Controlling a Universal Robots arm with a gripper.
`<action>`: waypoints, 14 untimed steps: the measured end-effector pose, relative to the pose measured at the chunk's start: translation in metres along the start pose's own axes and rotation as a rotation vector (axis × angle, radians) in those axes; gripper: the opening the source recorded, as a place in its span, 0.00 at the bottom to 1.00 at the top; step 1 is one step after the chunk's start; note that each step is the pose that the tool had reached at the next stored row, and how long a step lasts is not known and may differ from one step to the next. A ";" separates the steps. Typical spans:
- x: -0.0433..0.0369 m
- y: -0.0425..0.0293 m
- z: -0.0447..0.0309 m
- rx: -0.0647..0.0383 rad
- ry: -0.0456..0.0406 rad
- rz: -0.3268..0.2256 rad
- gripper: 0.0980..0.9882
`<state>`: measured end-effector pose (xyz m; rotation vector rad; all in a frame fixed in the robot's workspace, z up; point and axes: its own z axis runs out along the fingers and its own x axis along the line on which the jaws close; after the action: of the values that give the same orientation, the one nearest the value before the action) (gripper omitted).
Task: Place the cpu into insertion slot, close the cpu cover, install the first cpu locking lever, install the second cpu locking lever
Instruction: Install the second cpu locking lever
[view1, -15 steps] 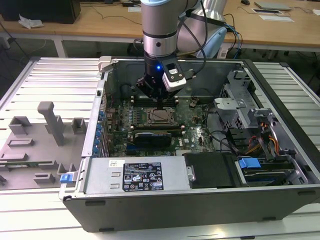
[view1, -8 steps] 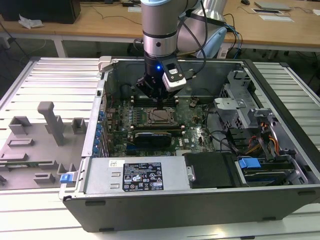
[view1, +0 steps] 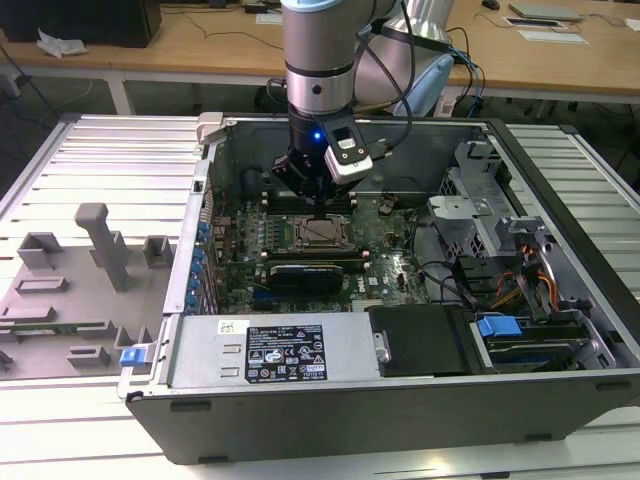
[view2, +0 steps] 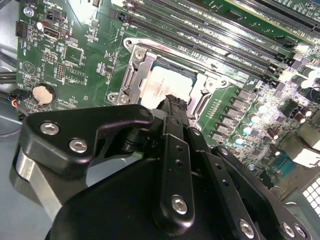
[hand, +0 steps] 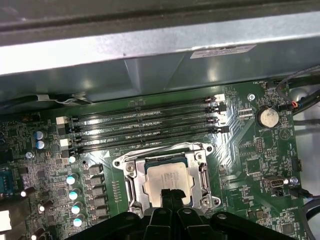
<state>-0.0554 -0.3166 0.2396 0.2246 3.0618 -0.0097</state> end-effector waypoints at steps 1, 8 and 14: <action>0.0000 -0.0008 0.0000 0.000 0.0000 0.000 0.01; 0.0000 -0.0082 0.0001 0.000 -0.0001 0.000 0.01; -0.0002 -0.0140 0.0001 0.000 -0.0001 0.000 0.01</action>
<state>-0.0572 -0.3304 0.2396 0.2247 3.0617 -0.0095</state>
